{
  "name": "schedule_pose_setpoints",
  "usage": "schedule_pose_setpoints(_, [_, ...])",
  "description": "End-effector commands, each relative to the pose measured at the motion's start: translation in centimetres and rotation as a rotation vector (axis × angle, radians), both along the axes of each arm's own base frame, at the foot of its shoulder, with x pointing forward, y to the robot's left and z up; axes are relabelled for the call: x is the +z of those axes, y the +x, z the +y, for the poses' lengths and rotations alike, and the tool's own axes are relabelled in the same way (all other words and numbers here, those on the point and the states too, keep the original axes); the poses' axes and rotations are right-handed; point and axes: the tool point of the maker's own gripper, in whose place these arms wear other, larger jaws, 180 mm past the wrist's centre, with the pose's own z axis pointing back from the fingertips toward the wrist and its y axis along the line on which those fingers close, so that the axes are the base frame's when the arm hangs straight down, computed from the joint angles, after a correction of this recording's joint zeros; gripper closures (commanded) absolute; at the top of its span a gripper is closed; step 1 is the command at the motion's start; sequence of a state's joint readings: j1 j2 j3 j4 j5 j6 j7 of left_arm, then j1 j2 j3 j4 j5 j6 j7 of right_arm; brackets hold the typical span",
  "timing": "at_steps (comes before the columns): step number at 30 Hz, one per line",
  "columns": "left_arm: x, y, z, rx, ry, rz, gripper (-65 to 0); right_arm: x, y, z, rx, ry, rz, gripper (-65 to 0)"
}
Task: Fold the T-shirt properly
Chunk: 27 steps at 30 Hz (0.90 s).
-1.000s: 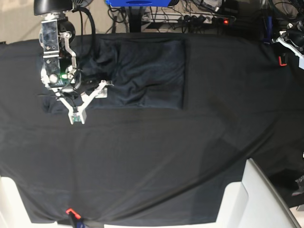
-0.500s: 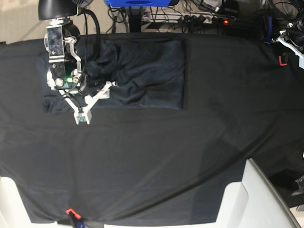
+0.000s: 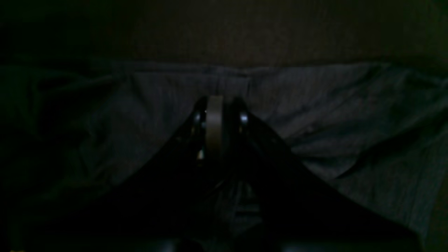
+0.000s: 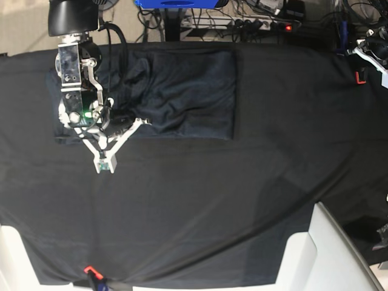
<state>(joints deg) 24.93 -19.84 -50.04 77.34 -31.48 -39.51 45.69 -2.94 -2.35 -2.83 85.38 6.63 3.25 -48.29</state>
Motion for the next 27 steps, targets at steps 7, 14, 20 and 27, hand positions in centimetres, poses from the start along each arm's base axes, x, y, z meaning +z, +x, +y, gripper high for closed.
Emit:
schedule_pose_setpoints(7, [0.1, -0.1, 0.9, 0.011, -0.001, -0.008, 0.0, 0.6, 0.9, 0.0, -0.004, 0.002, -0.032, -21.8])
schedule_pose_setpoints(14, [-0.2, -0.4, 0.9, 0.020, -0.009, -0.002, 0.0, -0.2, 1.4, 0.0, -0.002, 0.001, -0.006, -22.8])
schedule_pose_setpoints(20, [-0.2, -0.4, 0.9, 0.020, -0.009, -0.002, 0.0, -1.3, 1.5, 0.0, -0.004, 0.002, 0.005, -21.9])
schedule_pose_setpoints(27, [-0.2, -0.4, 0.9, 0.020, -0.009, -0.002, 0.0, -1.0, 1.7, 0.5, -0.014, 0.055, -0.001, -0.5])
